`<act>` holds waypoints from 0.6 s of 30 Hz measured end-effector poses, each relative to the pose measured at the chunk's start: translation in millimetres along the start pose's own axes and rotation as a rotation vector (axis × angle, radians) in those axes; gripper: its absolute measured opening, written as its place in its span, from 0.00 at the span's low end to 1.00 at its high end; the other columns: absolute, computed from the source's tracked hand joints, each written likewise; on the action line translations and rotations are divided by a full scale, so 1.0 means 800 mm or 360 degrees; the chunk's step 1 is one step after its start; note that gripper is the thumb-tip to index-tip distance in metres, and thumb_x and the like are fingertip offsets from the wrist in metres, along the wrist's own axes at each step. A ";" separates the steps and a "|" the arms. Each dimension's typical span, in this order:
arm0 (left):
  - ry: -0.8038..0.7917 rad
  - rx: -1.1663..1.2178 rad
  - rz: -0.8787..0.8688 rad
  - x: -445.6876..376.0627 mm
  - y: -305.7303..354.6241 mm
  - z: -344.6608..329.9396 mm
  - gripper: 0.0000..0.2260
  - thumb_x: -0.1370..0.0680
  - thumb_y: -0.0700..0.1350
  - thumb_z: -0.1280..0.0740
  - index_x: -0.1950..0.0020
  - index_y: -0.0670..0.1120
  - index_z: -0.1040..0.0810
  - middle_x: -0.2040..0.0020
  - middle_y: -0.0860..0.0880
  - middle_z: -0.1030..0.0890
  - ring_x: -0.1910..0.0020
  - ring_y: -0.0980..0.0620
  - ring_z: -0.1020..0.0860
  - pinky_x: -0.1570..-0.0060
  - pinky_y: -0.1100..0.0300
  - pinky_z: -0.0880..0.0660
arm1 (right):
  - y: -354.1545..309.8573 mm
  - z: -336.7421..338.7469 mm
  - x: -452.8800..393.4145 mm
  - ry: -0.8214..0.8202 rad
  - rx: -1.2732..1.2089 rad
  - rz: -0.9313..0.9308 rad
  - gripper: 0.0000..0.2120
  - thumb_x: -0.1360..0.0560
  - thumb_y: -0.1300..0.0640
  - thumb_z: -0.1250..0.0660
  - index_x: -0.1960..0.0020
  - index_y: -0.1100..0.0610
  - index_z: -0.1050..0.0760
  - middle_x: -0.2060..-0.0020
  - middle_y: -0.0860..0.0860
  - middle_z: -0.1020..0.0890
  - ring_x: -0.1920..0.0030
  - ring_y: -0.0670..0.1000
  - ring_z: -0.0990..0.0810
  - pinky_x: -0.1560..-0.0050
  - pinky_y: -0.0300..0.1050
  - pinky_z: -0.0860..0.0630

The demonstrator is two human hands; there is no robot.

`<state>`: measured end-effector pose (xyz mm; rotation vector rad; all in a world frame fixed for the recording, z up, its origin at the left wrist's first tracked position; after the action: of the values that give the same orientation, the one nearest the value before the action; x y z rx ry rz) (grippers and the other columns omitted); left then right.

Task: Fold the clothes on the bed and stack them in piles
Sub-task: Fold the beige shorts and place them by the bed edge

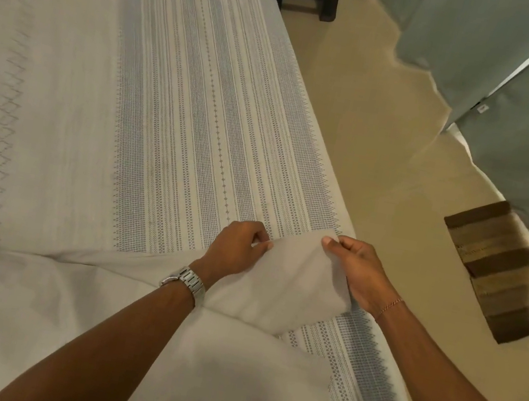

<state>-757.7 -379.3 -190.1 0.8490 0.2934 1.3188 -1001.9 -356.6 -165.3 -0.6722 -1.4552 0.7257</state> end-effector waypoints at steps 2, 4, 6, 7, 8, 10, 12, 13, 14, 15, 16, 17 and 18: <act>0.0013 0.0010 0.0004 -0.006 0.001 0.005 0.05 0.20 0.46 0.30 0.53 0.46 0.18 0.59 0.51 0.19 0.60 0.51 0.22 0.60 0.58 0.28 | 0.001 0.001 -0.008 0.0063 0.0048 0.0057 0.14 0.21 0.51 0.29 0.50 0.63 0.17 0.51 0.58 0.14 0.51 0.59 0.15 0.44 0.55 0.20; 0.0044 -0.0003 0.0026 -0.012 0.003 0.009 0.05 0.20 0.47 0.30 0.52 0.47 0.18 0.59 0.52 0.19 0.60 0.51 0.22 0.60 0.57 0.27 | 0.002 0.001 -0.018 0.0158 0.0141 0.0148 0.15 0.20 0.49 0.30 0.52 0.63 0.18 0.53 0.60 0.15 0.54 0.56 0.17 0.47 0.54 0.20; 0.0059 -0.0041 0.0065 -0.018 0.004 0.013 0.05 0.20 0.50 0.31 0.50 0.49 0.18 0.58 0.52 0.19 0.60 0.51 0.22 0.61 0.58 0.27 | 0.003 0.001 -0.028 0.0270 0.0389 0.0318 0.16 0.19 0.48 0.32 0.55 0.62 0.20 0.58 0.62 0.18 0.59 0.50 0.21 0.54 0.50 0.23; 0.0058 -0.0076 0.0076 -0.021 0.005 0.015 0.06 0.19 0.51 0.32 0.49 0.50 0.18 0.59 0.53 0.19 0.59 0.51 0.22 0.61 0.58 0.28 | 0.002 0.000 -0.033 0.0324 0.0535 0.0417 0.16 0.18 0.49 0.33 0.56 0.61 0.21 0.63 0.59 0.20 0.62 0.47 0.24 0.57 0.46 0.27; 0.0060 -0.0120 0.0081 -0.024 0.004 0.015 0.06 0.19 0.52 0.32 0.49 0.51 0.19 0.59 0.54 0.20 0.59 0.51 0.22 0.62 0.58 0.29 | 0.002 0.000 -0.035 0.0389 0.0652 0.0494 0.14 0.18 0.50 0.34 0.56 0.59 0.20 0.66 0.53 0.21 0.63 0.45 0.25 0.59 0.43 0.30; 0.0073 -0.0207 0.0097 -0.025 0.003 0.016 0.09 0.19 0.55 0.33 0.49 0.51 0.19 0.60 0.56 0.22 0.59 0.52 0.23 0.63 0.59 0.31 | 0.000 -0.002 -0.034 0.0449 0.0708 0.0546 0.10 0.18 0.51 0.33 0.44 0.54 0.16 0.58 0.46 0.17 0.56 0.43 0.21 0.56 0.36 0.28; 0.0072 -0.0269 0.0124 -0.023 -0.003 0.017 0.12 0.19 0.58 0.34 0.50 0.50 0.20 0.60 0.56 0.22 0.60 0.53 0.24 0.63 0.59 0.32 | 0.001 -0.004 -0.028 0.0366 0.0834 0.0505 0.18 0.18 0.51 0.32 0.30 0.51 0.23 0.49 0.43 0.19 0.49 0.44 0.20 0.50 0.34 0.28; 0.0048 -0.0302 0.0125 -0.020 -0.008 0.016 0.13 0.19 0.59 0.35 0.50 0.50 0.21 0.60 0.55 0.22 0.61 0.53 0.24 0.64 0.58 0.32 | 0.005 -0.005 -0.026 0.0333 0.0953 0.0488 0.20 0.19 0.50 0.32 0.28 0.50 0.26 0.49 0.42 0.20 0.49 0.45 0.20 0.50 0.38 0.27; 0.0013 -0.0340 0.0107 -0.018 -0.011 0.015 0.13 0.19 0.58 0.35 0.50 0.49 0.22 0.60 0.54 0.22 0.60 0.52 0.23 0.63 0.58 0.33 | 0.009 -0.004 -0.024 0.0331 0.1082 0.0493 0.20 0.19 0.49 0.32 0.28 0.50 0.26 0.50 0.42 0.19 0.50 0.48 0.19 0.50 0.41 0.25; -0.0021 -0.0374 0.0080 -0.016 -0.013 0.014 0.12 0.18 0.57 0.36 0.49 0.48 0.22 0.59 0.53 0.22 0.59 0.50 0.23 0.63 0.58 0.32 | 0.013 -0.004 -0.022 0.0358 0.1191 0.0502 0.20 0.19 0.48 0.32 0.29 0.51 0.26 0.51 0.44 0.18 0.51 0.51 0.18 0.52 0.45 0.24; -0.0039 -0.0393 0.0056 -0.015 -0.015 0.013 0.11 0.18 0.55 0.36 0.48 0.48 0.23 0.59 0.53 0.22 0.58 0.48 0.22 0.62 0.57 0.32 | 0.018 -0.005 -0.021 0.0410 0.1280 0.0504 0.18 0.19 0.49 0.32 0.31 0.52 0.26 0.52 0.47 0.17 0.52 0.54 0.18 0.53 0.47 0.23; -0.0036 -0.0394 0.0043 -0.017 -0.016 0.011 0.09 0.17 0.53 0.36 0.48 0.47 0.23 0.58 0.52 0.23 0.57 0.47 0.22 0.61 0.56 0.31 | 0.022 -0.005 -0.020 0.0465 0.1351 0.0527 0.16 0.19 0.51 0.32 0.33 0.55 0.25 0.52 0.52 0.16 0.52 0.58 0.17 0.55 0.49 0.22; -0.0008 -0.0393 0.0036 -0.018 -0.016 0.010 0.08 0.17 0.52 0.36 0.49 0.48 0.24 0.58 0.52 0.23 0.57 0.47 0.22 0.61 0.55 0.30 | 0.024 -0.006 -0.020 0.0520 0.1412 0.0567 0.15 0.19 0.53 0.32 0.35 0.57 0.25 0.52 0.55 0.15 0.53 0.60 0.17 0.56 0.51 0.22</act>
<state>-747.0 -396.1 -197.3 0.6490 0.1135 1.3420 -997.2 -357.2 -190.6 -0.3201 -0.6005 1.3479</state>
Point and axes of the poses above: each hand's wrist, its own x-axis away from the middle knuckle, its own z-axis out of the back of the hand, y = z × x, the point moved 2 cm from there along -x, towards the middle knuckle
